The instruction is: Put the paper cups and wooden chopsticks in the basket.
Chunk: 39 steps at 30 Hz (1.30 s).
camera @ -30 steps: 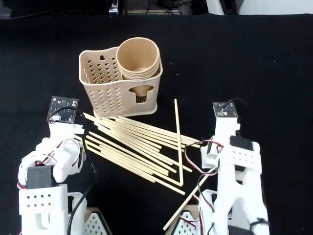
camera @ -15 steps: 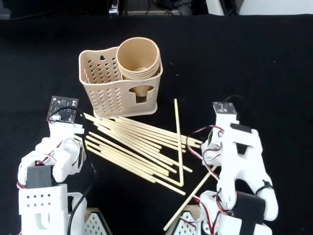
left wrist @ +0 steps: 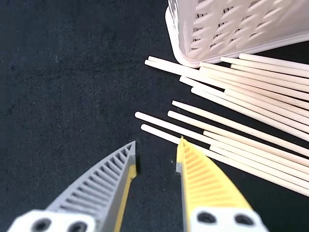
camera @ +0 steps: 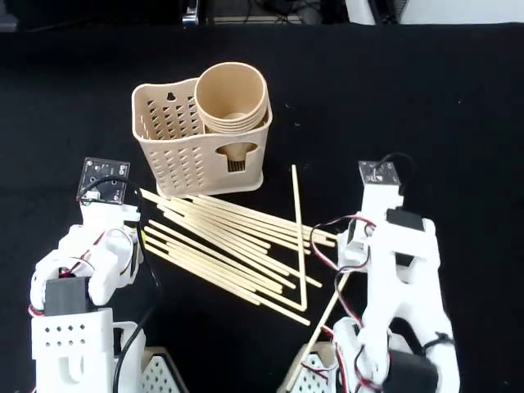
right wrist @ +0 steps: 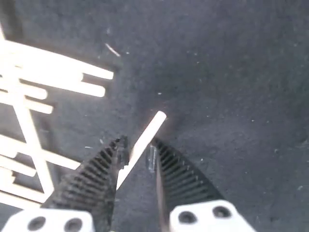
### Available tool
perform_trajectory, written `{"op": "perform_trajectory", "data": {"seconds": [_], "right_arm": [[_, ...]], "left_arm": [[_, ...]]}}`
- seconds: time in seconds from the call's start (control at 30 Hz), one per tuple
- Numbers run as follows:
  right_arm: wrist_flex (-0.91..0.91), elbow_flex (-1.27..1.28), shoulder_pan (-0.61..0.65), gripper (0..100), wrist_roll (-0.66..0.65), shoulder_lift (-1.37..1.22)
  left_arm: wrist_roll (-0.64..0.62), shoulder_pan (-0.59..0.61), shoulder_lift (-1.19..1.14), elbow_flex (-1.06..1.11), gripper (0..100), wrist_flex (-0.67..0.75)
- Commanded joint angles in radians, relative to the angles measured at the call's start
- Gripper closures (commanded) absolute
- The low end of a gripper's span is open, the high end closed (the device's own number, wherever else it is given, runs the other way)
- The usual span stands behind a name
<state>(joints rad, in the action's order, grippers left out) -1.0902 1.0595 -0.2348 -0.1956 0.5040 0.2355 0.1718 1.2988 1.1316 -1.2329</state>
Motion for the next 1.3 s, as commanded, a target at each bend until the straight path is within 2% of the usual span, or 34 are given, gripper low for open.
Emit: {"op": "perform_trajectory", "data": {"seconds": [0.0, 0.4, 0.53, 0.73, 0.87, 1.13, 1.27], "right_arm": [[-0.014, -0.022, 0.034, 97.9, 0.009, 0.081], [-0.015, -0.114, 0.087, 98.5, 0.054, 0.298], [-0.014, -0.154, 0.137, 98.5, 0.138, 0.337], [-0.015, -0.209, 0.275, 98.5, 0.25, 0.381], [-0.017, -0.246, 0.325, 98.5, 0.249, 0.409], [-0.043, -0.292, 0.319, 98.5, 0.201, 0.444], [-0.011, -0.351, 0.319, 98.5, 0.115, 0.441]], "left_arm": [[-0.011, 0.004, 0.011, -0.013, 85, 0.012], [-0.011, 0.004, 0.011, -0.012, 85, 0.009], [-0.011, 0.002, 0.011, -0.012, 85, 0.009], [-0.011, 0.002, 0.011, -0.005, 85, 0.009], [-0.037, 0.002, 0.011, 0.022, 85, 0.015], [-0.087, 0.001, 0.011, 0.018, 85, 0.015], [-0.087, 0.001, 0.011, 0.018, 85, 0.015]]}}
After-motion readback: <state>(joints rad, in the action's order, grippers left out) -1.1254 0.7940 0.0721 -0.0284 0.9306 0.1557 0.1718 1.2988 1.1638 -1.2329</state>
